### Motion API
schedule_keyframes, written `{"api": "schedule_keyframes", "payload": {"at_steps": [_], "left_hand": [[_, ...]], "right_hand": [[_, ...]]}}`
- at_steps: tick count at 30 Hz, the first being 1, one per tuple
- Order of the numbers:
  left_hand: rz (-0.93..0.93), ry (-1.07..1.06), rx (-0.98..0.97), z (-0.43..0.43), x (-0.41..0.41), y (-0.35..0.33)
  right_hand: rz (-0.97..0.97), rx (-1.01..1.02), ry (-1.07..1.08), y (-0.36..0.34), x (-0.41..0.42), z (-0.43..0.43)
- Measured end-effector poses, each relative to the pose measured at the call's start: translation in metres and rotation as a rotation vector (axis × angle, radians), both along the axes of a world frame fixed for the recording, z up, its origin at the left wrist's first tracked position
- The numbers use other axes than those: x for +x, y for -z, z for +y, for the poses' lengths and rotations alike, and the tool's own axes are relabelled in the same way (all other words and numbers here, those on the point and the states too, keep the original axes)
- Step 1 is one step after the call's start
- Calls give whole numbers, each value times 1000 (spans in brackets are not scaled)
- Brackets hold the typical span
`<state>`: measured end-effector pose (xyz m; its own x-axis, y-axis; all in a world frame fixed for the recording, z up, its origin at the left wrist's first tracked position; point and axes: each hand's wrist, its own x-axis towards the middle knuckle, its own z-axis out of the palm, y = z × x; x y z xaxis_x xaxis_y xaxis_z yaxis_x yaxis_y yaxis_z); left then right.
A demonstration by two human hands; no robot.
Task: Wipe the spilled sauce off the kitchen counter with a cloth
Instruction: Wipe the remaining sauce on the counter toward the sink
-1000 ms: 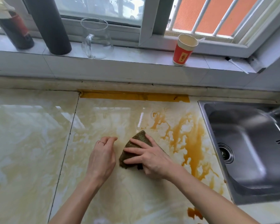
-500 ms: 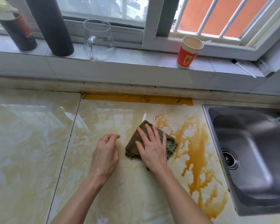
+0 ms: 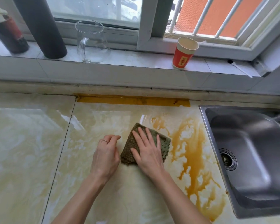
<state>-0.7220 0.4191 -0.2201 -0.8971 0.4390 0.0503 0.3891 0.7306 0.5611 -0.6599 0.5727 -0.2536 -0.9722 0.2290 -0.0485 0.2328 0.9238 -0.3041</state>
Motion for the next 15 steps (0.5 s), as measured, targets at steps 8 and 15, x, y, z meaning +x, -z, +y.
{"api": "schedule_keyframes", "payload": {"at_steps": [8, 15], "left_hand": [[-53, 27, -101, 15, -8, -1], [-61, 77, -131, 33, -21, 0]], "right_hand": [[-22, -6, 74, 0, -29, 50], [31, -44, 47, 1, 0, 10]]}}
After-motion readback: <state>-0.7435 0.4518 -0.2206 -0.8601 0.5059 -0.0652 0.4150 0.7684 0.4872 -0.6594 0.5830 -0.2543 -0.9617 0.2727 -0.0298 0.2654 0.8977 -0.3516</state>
